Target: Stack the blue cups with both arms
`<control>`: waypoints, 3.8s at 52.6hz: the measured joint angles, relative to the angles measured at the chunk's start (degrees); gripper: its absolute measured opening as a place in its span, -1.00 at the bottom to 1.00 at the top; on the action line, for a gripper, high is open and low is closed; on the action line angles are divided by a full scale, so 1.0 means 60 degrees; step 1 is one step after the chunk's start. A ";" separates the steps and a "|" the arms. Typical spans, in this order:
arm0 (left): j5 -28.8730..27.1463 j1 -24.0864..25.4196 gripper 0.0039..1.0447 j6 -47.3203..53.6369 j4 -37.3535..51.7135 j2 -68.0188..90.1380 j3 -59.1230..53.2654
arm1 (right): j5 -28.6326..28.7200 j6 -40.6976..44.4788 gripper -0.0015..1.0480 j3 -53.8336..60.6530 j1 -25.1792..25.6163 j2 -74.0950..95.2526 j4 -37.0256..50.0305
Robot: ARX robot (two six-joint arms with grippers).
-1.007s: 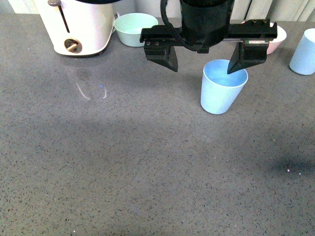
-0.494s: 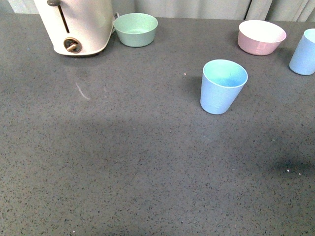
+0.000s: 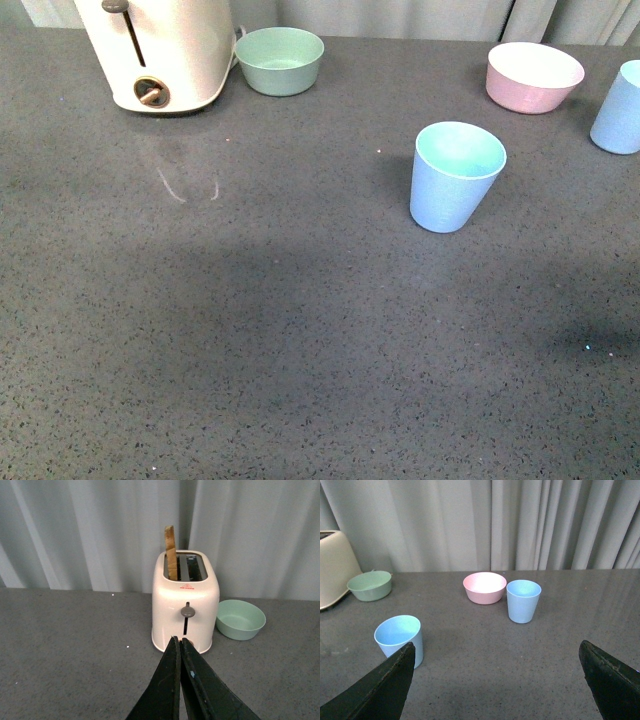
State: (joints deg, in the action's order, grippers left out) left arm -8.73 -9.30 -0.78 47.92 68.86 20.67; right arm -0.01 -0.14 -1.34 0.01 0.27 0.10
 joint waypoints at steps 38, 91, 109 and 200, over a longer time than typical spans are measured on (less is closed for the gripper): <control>0.1457 0.1515 -0.97 0.0029 -0.1308 -0.4462 -0.3056 | 0.0004 0.0000 0.83 0.0000 0.0000 0.0000 0.0000; 0.1457 0.1515 -0.97 0.0029 -0.5952 -0.9453 -0.3300 | 0.0000 0.0000 0.83 0.0000 0.0000 0.0004 -0.0004; 0.1457 0.1515 -0.97 0.0029 -0.7930 -1.1373 -0.3300 | 0.0000 0.0000 0.83 0.0000 0.0000 0.0000 -0.0004; 0.1457 0.1515 0.84 0.0051 -0.7974 -1.1373 -0.3300 | 0.1942 0.6980 0.83 -1.3293 0.1472 1.9668 -0.0674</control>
State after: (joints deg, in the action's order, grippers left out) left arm 0.01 -0.21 -0.47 0.08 0.62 0.86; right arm 11.64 41.74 -81.10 8.84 118.28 -3.95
